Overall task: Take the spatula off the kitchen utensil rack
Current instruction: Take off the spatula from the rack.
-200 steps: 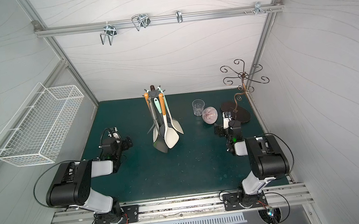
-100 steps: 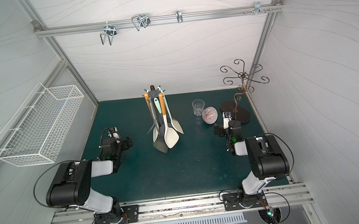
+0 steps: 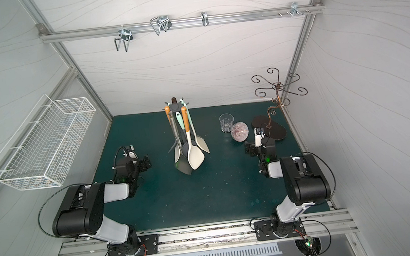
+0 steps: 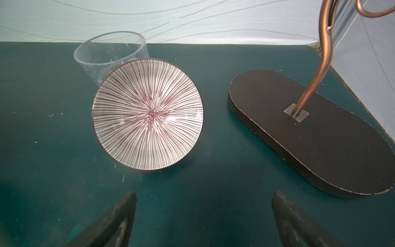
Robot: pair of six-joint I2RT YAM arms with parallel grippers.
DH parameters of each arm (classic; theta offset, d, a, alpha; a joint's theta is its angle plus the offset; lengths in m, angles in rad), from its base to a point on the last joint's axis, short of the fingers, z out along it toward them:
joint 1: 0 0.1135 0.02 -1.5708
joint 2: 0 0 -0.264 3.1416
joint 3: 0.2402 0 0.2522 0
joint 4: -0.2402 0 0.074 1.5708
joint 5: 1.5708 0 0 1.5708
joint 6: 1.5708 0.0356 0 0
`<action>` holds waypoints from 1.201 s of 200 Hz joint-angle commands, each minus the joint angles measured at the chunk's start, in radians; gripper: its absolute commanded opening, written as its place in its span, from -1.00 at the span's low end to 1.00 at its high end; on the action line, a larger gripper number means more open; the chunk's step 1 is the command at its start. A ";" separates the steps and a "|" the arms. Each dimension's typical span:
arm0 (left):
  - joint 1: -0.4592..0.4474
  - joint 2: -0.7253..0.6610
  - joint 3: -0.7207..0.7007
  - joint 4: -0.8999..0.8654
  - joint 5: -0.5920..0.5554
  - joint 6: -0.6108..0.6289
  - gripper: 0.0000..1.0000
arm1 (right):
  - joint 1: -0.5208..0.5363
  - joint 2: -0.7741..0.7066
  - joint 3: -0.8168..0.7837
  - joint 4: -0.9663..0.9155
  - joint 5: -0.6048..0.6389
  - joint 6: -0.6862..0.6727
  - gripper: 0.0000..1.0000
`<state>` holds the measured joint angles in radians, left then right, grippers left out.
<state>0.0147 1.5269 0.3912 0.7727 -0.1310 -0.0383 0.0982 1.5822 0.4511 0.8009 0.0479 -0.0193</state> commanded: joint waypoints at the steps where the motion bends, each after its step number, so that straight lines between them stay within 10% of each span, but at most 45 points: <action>1: -0.026 -0.122 -0.018 0.023 -0.054 0.015 1.00 | 0.045 -0.076 0.003 -0.064 0.066 -0.031 0.98; 48: -0.077 -0.432 0.038 -0.383 -0.194 -0.140 1.00 | 0.234 -0.229 0.030 -0.204 0.231 -0.190 0.98; 81: -0.200 -0.644 0.076 -0.544 -0.264 -0.222 1.00 | 0.310 -0.431 0.107 -0.439 0.191 -0.071 0.98; 138: -0.210 -0.855 0.355 -1.064 -0.097 -0.495 1.00 | 0.311 -0.694 0.374 -0.978 0.132 0.155 0.98; 174: -0.210 -0.957 0.484 -1.221 0.125 -0.466 1.00 | 0.308 -0.772 0.549 -1.280 0.069 0.225 0.98; 240: -0.210 -1.034 0.516 -1.329 0.151 -0.566 1.00 | 0.190 -0.804 0.521 -1.194 -0.260 0.318 0.98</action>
<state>-0.1913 0.4755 0.8795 -0.4808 -0.0025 -0.5194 0.3328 0.7544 0.9955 -0.4240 -0.0456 0.2466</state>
